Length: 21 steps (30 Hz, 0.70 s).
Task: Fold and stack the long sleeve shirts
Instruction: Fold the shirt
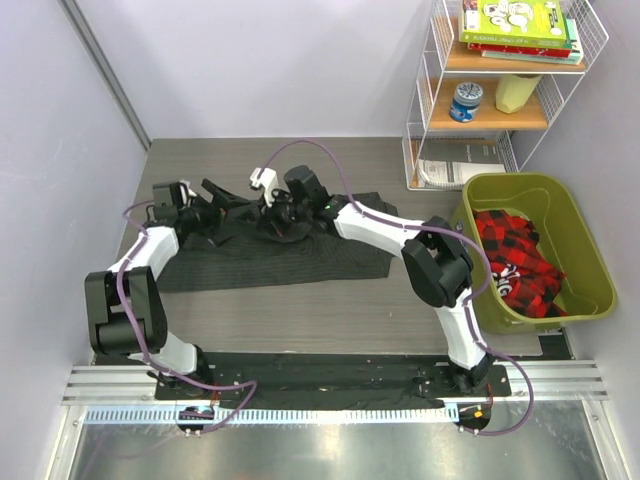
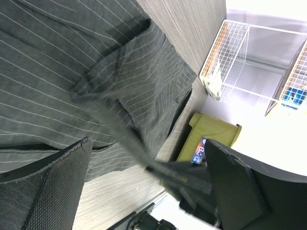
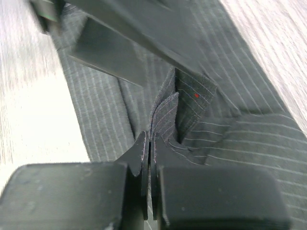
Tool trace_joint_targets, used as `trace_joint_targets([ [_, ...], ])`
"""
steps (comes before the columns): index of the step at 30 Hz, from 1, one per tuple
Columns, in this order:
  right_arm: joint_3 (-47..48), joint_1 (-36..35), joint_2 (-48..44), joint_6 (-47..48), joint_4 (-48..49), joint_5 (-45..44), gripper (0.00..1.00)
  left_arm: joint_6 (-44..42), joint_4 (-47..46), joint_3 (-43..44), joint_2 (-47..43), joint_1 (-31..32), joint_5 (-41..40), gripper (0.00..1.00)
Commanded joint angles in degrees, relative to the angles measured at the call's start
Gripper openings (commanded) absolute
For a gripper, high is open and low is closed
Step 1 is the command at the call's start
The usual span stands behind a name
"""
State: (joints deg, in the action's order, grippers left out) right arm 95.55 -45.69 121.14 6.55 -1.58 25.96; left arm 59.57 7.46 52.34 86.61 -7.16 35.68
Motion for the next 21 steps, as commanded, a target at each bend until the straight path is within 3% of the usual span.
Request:
trace_joint_targets([
  [1,0.87,-1.94,-1.87,4.26,1.94,-0.99,0.01,3.00,-3.51,0.31,2.06,1.62,0.88,0.94],
  [6,0.78,-3.96,-1.79,6.02,0.53,-2.40,0.01,4.06,-4.74,0.22,5.06,2.76,2.02,0.68],
  [9,1.48,-3.97,-1.70,5.85,-0.17,-3.36,0.01,3.27,-4.92,1.62,6.20,2.68,4.38,0.30],
  [10,1.57,-4.05,-1.87,6.02,-0.26,-3.63,0.01,1.53,-3.52,2.32,6.47,2.59,4.83,0.12],
  [12,1.31,-3.88,-2.49,6.63,-0.88,-4.07,0.01,-1.37,-0.27,4.43,7.43,2.59,6.23,0.00],
  [15,0.61,-3.62,-4.16,6.55,-1.58,-3.98,0.04,-10.94,11.31,10.49,9.27,2.33,6.51,0.00],
  [18,1.30,-2.74,-6.09,5.94,-5.68,-3.02,0.33,-22.36,24.23,16.20,9.72,1.89,4.49,0.00],
  [19,1.83,-1.95,-6.53,5.76,-7.28,-2.41,0.57,-26.40,27.40,17.96,9.55,1.71,3.27,0.00],
  [21,2.36,-0.55,-8.72,6.19,-11.76,-0.92,0.72,-37.73,35.40,22.00,9.20,1.45,3.26,0.00],
])
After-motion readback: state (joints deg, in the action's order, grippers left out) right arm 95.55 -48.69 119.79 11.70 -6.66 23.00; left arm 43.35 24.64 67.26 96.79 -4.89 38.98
